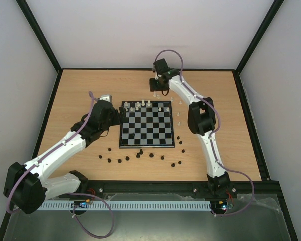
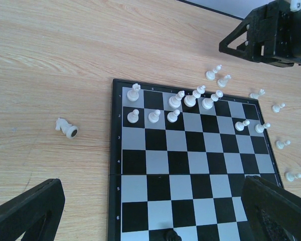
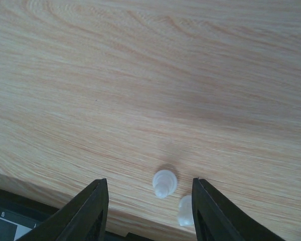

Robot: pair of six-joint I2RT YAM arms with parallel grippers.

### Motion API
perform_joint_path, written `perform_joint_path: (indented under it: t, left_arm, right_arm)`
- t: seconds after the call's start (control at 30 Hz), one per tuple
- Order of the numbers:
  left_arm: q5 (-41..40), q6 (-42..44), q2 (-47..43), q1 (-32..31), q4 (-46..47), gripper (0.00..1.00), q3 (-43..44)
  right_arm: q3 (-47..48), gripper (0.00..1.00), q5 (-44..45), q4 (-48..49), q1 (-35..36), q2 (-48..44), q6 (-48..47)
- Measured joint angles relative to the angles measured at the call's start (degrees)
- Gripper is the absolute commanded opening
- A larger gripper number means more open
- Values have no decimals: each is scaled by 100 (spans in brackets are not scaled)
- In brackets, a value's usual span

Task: Set up the chess pieces on the board
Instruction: Pick up the chess piece at the center of the board.

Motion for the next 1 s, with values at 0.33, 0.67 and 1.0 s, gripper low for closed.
perform_joint_path:
  t: [0.33, 0.67, 1.0]
  left_arm:
    - [-2, 0, 11, 0, 0, 99, 0]
    - [-2, 0, 24, 0, 2, 99, 0]
    - [-2, 0, 39, 0, 2, 99, 0]
  right_arm:
    - [24, 39, 304, -85, 177, 269, -116]
    - [24, 38, 520, -127, 192, 273, -155]
    - [26, 27, 544, -149, 192, 407, -179]
